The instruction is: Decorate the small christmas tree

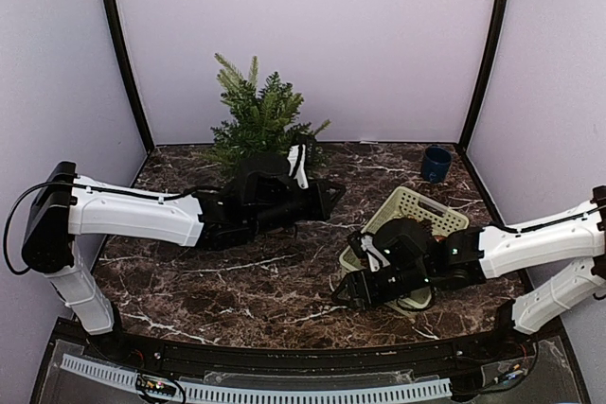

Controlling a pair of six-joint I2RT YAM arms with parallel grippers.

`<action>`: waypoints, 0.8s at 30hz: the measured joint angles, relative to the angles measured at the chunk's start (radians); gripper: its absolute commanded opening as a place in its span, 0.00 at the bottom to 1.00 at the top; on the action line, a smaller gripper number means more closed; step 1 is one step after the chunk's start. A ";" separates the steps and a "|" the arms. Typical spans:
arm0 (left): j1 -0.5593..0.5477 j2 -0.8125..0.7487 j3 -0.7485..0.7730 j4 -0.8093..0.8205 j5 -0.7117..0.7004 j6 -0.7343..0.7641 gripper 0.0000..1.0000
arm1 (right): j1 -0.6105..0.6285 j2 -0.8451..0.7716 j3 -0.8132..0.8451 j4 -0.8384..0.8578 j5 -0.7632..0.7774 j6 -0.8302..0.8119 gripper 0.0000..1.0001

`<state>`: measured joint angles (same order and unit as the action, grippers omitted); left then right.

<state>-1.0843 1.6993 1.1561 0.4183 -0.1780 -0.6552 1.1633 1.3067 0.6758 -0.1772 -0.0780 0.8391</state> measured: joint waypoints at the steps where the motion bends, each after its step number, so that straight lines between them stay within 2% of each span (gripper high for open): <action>1: 0.000 -0.002 -0.001 0.000 0.000 0.000 0.00 | 0.005 0.010 0.001 0.007 0.000 0.000 0.69; 10: 0.000 -0.014 -0.013 0.002 0.000 0.000 0.00 | 0.029 0.048 0.015 0.074 -0.007 0.000 0.72; 15: 0.000 -0.014 -0.014 0.003 -0.002 0.000 0.00 | 0.050 0.068 0.015 0.096 -0.016 0.006 0.65; 22: 0.000 -0.015 -0.017 0.003 -0.002 0.000 0.00 | 0.081 0.115 0.015 0.115 -0.034 0.015 0.66; 24: 0.000 -0.015 -0.020 0.003 -0.003 0.000 0.00 | 0.085 0.114 0.016 0.117 -0.029 0.025 0.63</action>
<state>-1.0843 1.6844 1.1358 0.4217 -0.1806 -0.6548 1.2480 1.4212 0.6914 -0.0597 -0.1074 0.8639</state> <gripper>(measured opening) 0.019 0.657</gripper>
